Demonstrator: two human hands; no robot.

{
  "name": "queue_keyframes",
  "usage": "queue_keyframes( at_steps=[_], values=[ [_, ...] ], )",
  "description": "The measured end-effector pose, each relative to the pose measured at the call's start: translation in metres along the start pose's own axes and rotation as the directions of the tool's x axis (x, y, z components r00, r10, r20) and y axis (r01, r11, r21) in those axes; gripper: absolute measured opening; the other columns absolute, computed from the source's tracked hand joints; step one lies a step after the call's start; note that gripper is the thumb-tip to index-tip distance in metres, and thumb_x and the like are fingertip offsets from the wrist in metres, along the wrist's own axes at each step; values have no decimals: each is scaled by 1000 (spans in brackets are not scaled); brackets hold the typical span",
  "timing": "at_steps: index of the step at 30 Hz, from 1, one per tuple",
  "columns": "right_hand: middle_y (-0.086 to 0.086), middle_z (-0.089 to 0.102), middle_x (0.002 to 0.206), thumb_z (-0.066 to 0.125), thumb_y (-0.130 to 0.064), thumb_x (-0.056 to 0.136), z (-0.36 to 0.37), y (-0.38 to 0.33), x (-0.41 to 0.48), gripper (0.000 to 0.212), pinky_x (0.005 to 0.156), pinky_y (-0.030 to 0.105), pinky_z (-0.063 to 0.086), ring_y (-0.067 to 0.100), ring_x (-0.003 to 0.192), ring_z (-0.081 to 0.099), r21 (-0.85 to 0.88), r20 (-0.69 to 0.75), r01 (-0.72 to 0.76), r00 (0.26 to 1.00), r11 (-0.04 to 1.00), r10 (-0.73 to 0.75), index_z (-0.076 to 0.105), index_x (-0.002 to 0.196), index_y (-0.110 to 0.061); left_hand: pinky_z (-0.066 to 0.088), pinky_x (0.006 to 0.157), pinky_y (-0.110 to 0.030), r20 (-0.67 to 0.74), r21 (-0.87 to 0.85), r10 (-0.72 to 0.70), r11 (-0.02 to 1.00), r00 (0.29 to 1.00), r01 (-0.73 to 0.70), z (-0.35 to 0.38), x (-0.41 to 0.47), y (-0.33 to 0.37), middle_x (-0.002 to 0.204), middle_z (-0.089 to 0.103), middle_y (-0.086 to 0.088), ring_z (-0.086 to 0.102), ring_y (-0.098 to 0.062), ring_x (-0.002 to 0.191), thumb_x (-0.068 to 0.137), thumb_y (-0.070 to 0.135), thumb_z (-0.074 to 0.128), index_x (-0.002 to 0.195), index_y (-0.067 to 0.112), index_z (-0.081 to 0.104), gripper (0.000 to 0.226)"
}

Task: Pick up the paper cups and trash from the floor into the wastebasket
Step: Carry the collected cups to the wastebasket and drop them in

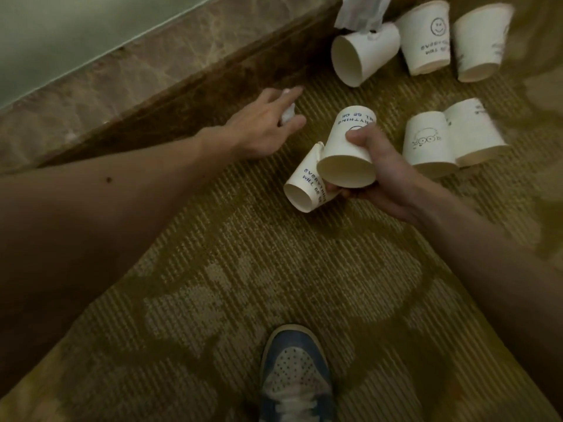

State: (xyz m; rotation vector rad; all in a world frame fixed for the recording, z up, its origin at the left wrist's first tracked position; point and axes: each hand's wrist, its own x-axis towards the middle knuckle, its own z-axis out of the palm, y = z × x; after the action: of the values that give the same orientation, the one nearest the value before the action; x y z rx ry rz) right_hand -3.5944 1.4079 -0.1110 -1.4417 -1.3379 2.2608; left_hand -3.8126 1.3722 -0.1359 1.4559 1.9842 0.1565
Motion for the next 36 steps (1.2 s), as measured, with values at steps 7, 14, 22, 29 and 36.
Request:
queue_keyframes(
  at_steps=[7, 14, 22, 29, 36],
  values=[
    [11, 74, 88, 52, -47, 81, -2, 3, -4, 44, 58, 32, 44, 21, 70, 69, -21, -2, 4, 1000, 1000, -4, 64, 108, -14, 40, 78, -31, -184, 229, 163, 966, 969, -119, 24, -7, -8, 107, 56, -3, 54, -19, 97, 99, 50, 47, 107, 16, 63, 39],
    [10, 76, 88, 53, -47, 84, -4, -3, -5, 42, 58, 32, 46, 21, 70, 70, -13, -72, 27, 997, 1000, -27, 64, 107, -13, 34, 49, -28, -223, 186, 117, 980, 968, -76, 26, -28, -12, 52, 48, 3, 47, -13, 45, 102, 55, 31, 61, 17, 53, 61],
    [13, 75, 85, 58, -52, 75, -15, -46, 9, 58, 47, 26, 43, 23, 64, 70, 88, -320, 167, 938, 982, -131, 59, 113, -9, 39, 62, -33, -462, 114, 186, 982, 867, -150, -25, 19, 65, 86, 57, 5, 57, -16, 73, 105, 37, 39, 104, 19, 56, 24],
    [13, 76, 88, 58, -48, 83, -29, -65, 23, 47, 46, 25, 43, 25, 67, 72, 90, -380, 224, 908, 970, -175, 64, 111, -10, 45, 89, -40, -349, 250, 377, 920, 858, -302, -60, 67, 92, 147, 44, -8, 53, -30, 120, 104, 33, 42, 144, 26, 42, 41],
    [13, 76, 88, 60, -51, 76, -42, -63, 33, 56, 51, 26, 49, 25, 70, 73, 152, -341, 220, 927, 964, -158, 61, 115, -11, 45, 97, -47, -132, 406, 390, 860, 911, -309, -82, 115, 94, 162, 19, -4, 42, -35, 134, 103, 39, 44, 154, 35, 22, 55]
  ],
)
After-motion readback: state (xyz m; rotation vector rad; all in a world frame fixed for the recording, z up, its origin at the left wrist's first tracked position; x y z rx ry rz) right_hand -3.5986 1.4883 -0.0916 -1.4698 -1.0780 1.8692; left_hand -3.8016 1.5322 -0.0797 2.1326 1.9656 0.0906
